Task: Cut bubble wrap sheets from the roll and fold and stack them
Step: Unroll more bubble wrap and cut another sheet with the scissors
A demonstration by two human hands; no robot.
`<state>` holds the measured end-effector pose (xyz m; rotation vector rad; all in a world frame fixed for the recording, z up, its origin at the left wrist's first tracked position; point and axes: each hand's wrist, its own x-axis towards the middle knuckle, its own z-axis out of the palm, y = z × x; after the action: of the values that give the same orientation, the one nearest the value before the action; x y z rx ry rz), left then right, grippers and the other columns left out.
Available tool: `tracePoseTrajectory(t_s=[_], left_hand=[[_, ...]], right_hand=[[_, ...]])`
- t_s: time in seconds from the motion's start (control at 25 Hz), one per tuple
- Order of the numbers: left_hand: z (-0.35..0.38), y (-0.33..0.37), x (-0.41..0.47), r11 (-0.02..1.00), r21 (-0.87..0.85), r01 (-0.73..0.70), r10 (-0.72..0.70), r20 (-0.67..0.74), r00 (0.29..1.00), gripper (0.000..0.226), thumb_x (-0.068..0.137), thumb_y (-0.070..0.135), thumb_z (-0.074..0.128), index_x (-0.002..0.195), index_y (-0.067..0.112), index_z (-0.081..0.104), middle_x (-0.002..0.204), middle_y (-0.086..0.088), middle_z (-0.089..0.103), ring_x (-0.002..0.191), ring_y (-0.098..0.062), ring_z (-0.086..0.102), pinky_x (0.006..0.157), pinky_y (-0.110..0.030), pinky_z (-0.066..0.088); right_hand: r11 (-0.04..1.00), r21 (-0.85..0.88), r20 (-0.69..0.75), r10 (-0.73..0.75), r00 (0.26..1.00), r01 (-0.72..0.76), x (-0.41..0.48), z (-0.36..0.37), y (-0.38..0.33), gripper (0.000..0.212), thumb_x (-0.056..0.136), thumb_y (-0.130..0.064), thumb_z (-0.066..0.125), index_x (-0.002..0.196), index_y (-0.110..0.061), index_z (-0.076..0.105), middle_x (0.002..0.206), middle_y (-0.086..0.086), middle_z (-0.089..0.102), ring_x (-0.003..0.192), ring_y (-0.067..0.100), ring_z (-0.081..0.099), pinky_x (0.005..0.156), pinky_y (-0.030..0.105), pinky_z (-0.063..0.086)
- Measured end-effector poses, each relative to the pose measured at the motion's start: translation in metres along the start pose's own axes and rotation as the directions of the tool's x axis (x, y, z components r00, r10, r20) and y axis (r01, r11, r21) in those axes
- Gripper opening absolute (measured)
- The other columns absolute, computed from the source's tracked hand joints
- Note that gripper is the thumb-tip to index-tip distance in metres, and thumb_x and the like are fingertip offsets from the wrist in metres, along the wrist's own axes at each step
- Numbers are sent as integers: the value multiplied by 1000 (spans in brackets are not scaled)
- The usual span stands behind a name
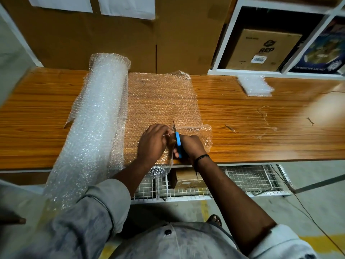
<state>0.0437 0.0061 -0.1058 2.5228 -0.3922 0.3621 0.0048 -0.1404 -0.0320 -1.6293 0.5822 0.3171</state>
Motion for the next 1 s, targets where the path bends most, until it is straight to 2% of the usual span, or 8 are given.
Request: tracePoseTrajectory(t_s=[0.08,0.2,0.32,0.44,0.6,0.76,0.88,1.0], left_hand=[[-2,1,-1,1000,-19,-13,13,-6,1000,26,91,11,62,115,19,66,121,3,67,115,-22,55,89,-40,48],[-4,1,-2,999,-34,-33,32,-35,999,26,88,8,63,112,18,67,117,2,67,112,-22,55,85,-38,47],[-4,2,-2,999,-31,-27,26,-34,999,31,89,8,62,119,15,67,121,-1,68,116,-24,55,90,-39,47],[-3,2,-2,999,-24,-29,29,-23,999,34,91,8,62,126,10,65,124,-5,67,119,-26,56,95,-42,49],[-3,0,0,999,-25,-30,29,-19,999,34,91,8,63,125,11,65,122,-4,67,117,-25,55,93,-41,49],[-3,0,0,999,-17,-33,33,-9,999,30,92,11,63,122,12,65,120,-3,67,115,-24,55,92,-41,50],[-3,0,0,1000,-11,-29,28,-10,1000,23,94,15,63,116,12,65,115,-2,67,112,-23,56,89,-41,50],[-2,-1,1,1000,-16,-20,20,-6,1000,27,94,16,63,121,12,65,117,-1,67,114,-23,56,91,-40,50]], right_hand=[[999,-46,-10,-12,1000,12,2,3,1,34,80,-25,75,83,9,74,62,18,68,48,25,59,57,34,49],[998,-59,-15,-18,1000,18,5,4,1,35,79,-22,76,88,12,73,62,17,67,47,25,60,52,29,49],[1000,13,9,-11,1000,11,5,2,-5,34,88,-21,72,95,12,72,62,16,66,44,23,58,48,24,49],[998,43,12,-35,999,34,10,4,-9,38,91,-25,71,97,13,72,61,17,65,45,24,56,51,27,48],[997,-60,-21,-57,998,56,22,5,-12,38,89,-25,75,91,13,73,60,16,65,42,21,57,44,21,45],[995,-81,3,-64,998,64,23,4,-14,34,89,-28,75,77,4,72,60,16,65,42,20,56,42,18,43],[998,-21,6,-64,998,64,29,7,-19,31,90,-23,72,82,7,72,57,15,64,41,22,56,45,22,45],[995,-72,-2,-65,998,64,37,9,-22,27,90,-17,69,80,8,70,53,13,62,36,18,54,38,17,40]])
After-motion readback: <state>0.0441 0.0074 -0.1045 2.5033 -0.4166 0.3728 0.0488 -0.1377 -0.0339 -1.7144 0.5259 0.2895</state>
